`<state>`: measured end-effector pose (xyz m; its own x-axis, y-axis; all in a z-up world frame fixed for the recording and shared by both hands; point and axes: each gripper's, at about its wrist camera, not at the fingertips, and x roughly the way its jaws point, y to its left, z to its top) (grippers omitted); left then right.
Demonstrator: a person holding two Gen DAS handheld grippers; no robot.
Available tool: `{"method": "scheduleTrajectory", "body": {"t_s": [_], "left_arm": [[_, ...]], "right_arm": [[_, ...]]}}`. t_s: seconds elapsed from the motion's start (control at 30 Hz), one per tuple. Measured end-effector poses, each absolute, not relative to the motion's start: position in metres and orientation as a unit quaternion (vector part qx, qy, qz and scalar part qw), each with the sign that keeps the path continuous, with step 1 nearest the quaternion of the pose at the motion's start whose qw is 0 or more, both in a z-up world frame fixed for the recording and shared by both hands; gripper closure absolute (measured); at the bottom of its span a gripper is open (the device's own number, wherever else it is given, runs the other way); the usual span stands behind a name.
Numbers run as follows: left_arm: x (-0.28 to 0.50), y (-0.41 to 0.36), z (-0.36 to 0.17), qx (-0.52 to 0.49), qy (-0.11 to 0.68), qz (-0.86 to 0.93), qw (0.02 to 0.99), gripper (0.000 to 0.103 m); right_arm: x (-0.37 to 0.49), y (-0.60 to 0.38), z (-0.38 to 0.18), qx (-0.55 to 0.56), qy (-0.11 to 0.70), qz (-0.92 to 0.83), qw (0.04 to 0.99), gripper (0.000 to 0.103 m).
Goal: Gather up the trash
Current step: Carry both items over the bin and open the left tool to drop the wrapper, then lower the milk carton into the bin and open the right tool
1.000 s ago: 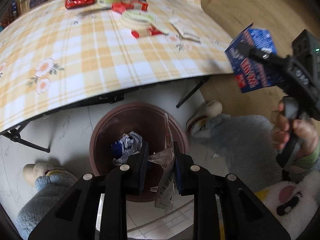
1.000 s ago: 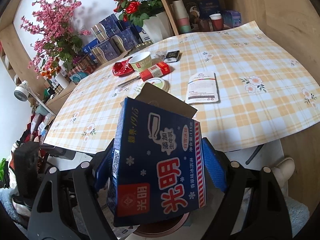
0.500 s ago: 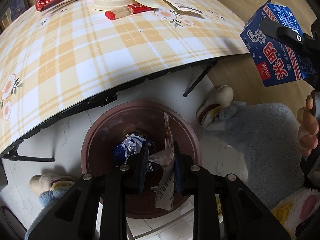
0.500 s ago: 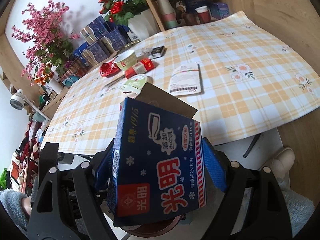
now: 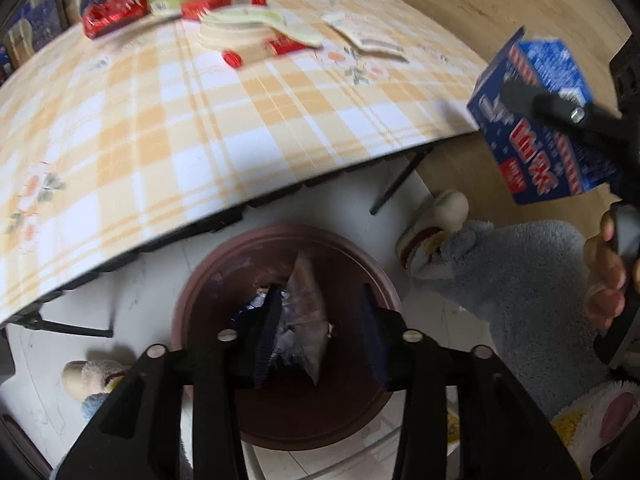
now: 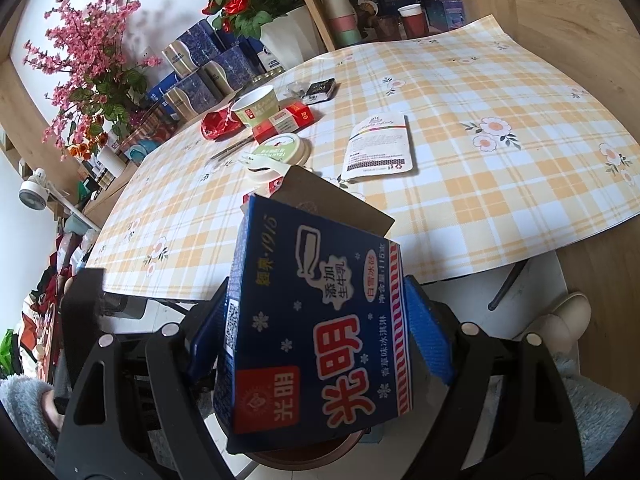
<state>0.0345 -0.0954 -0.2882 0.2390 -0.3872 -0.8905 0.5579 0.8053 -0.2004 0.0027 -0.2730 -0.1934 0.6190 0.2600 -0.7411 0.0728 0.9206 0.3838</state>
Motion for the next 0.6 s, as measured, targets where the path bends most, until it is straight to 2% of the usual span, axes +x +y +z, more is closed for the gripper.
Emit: {"method": "scheduleTrajectory", "body": {"t_s": [0.17,0.3,0.47,0.6], "left_arm": [[0.025,-0.062,-0.253,0.074,0.480,-0.252,0.837,0.039],[0.023,-0.018,-0.228,0.054,0.449,-0.198,0.870,0.032],[0.018,0.036,-0.211,0.014,0.409,-0.127,0.904,0.015],[0.008,0.064,-0.206,0.012,0.377,-0.079,0.923,0.012]], "right_arm": [[0.001,-0.268,-0.198,0.185,0.443,0.057,0.875,0.022],[0.000,-0.256,-0.203,0.175,0.456,0.069,0.870,0.022],[-0.001,-0.231,-0.208,0.154,0.472,0.093,0.863,0.022],[0.000,-0.212,-0.212,0.133,0.486,0.110,0.857,0.022]]}}
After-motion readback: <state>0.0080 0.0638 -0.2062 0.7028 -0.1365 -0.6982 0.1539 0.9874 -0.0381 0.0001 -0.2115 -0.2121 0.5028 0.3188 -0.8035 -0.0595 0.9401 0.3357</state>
